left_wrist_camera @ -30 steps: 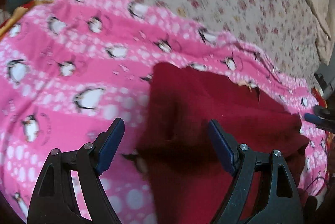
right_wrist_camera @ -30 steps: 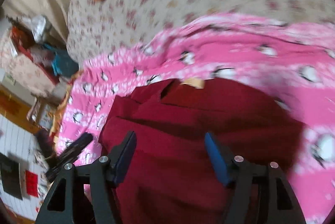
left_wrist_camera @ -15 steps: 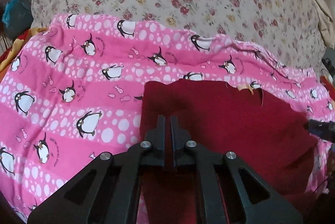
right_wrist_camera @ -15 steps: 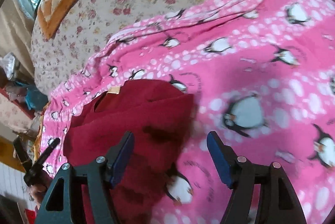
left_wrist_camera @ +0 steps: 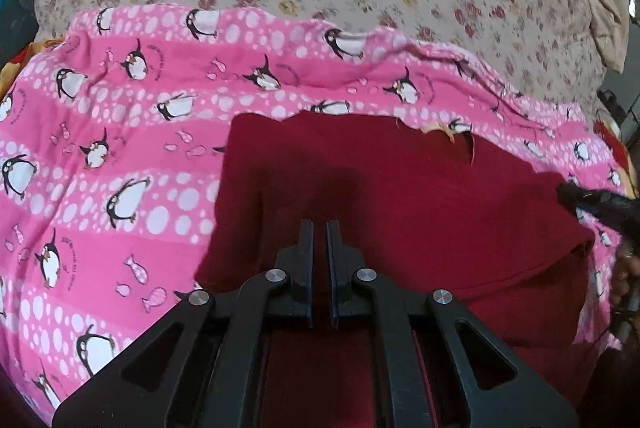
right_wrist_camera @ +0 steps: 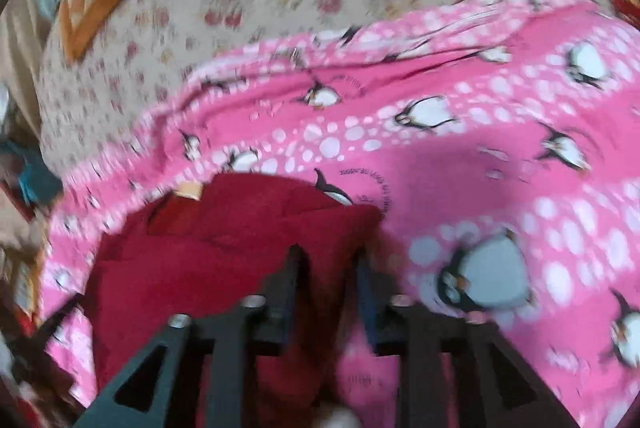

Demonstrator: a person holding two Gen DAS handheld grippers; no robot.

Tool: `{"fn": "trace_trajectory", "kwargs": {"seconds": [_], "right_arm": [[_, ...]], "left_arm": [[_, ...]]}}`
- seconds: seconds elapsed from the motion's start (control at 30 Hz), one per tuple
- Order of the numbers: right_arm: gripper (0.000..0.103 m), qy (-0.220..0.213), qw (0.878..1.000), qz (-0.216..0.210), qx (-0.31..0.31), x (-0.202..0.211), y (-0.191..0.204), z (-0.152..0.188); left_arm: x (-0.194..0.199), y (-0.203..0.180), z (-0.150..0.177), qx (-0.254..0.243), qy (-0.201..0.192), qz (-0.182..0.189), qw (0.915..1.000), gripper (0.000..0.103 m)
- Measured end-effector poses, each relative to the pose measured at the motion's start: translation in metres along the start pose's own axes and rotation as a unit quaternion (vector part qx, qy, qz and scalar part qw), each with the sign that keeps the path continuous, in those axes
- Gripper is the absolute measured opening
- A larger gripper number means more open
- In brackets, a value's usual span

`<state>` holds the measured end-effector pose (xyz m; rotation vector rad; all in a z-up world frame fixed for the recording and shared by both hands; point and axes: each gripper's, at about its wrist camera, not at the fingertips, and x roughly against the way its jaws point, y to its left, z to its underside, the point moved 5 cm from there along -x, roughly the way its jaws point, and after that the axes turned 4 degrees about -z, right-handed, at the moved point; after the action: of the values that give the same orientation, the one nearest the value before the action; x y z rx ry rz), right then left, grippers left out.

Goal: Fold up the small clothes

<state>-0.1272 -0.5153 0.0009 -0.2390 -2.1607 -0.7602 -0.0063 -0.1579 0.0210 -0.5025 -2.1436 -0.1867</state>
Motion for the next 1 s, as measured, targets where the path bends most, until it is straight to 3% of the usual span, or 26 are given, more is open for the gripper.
{"fn": "trace_trajectory", "kwargs": {"seconds": [0.07, 0.17, 0.27, 0.3, 0.33, 0.37, 0.43, 0.47, 0.57, 0.67, 0.77, 0.8, 0.87, 1.0], "right_arm": [[0.054, -0.018, 1.0, -0.002, 0.007, 0.018, 0.006, 0.006], [0.054, 0.024, 0.998, -0.008, 0.051, 0.022, 0.021, 0.033], [0.054, 0.08, 0.991, 0.027, 0.106, 0.012, 0.027, 0.069], [0.054, 0.075, 0.989, 0.035, 0.122, 0.014, 0.026, 0.075], [0.054, 0.064, 0.989, 0.036, 0.125, 0.02, 0.025, 0.078], [0.054, 0.061, 0.99, 0.034, 0.12, 0.025, 0.024, 0.077], [0.054, 0.042, 0.993, 0.022, 0.107, 0.039, 0.022, 0.07], [0.054, 0.027, 0.994, 0.017, 0.103, 0.044, 0.023, 0.065], [0.055, -0.003, 0.996, 0.014, 0.088, 0.047, 0.027, 0.045], [0.055, 0.01, 0.996, 0.018, 0.092, 0.025, 0.033, 0.037], [0.055, 0.03, 0.989, 0.075, 0.127, 0.0, 0.031, 0.039], [0.057, 0.037, 0.988, 0.086, 0.122, -0.01, 0.023, 0.04], [0.062, 0.034, 0.993, 0.068, 0.091, -0.008, 0.013, 0.038], [0.062, 0.021, 0.995, 0.066, 0.077, 0.016, 0.009, 0.041]], "left_arm": [[-0.007, -0.003, 0.005, 0.0, 0.01, 0.0, 0.9999, 0.011], [-0.013, -0.006, 0.012, 0.003, 0.023, -0.002, 0.9997, 0.011], [-0.01, -0.007, 0.017, -0.002, 0.024, -0.005, 0.9997, 0.011], [-0.007, -0.007, 0.018, -0.004, 0.023, -0.003, 0.9997, 0.013], [-0.003, -0.007, 0.017, -0.006, 0.022, 0.001, 0.9997, 0.024], [0.001, -0.006, 0.017, -0.004, 0.018, 0.004, 0.9998, 0.042], [0.01, -0.002, 0.013, 0.006, -0.003, 0.002, 1.0, 0.061], [0.014, 0.001, 0.01, 0.014, -0.018, 0.0, 0.9997, 0.063], [0.016, 0.008, 0.005, 0.032, -0.028, 0.001, 0.9991, 0.063], [0.003, 0.014, 0.01, 0.038, -0.008, -0.014, 0.9991, 0.063], [-0.02, 0.018, 0.02, 0.024, 0.021, -0.034, 0.9989, 0.063], [-0.02, 0.017, 0.022, 0.02, 0.015, -0.035, 0.9991, 0.063], [-0.015, 0.015, 0.024, 0.01, -0.001, -0.042, 0.9991, 0.063], [-0.008, 0.012, 0.026, 0.002, -0.003, -0.049, 0.9988, 0.063]]}}
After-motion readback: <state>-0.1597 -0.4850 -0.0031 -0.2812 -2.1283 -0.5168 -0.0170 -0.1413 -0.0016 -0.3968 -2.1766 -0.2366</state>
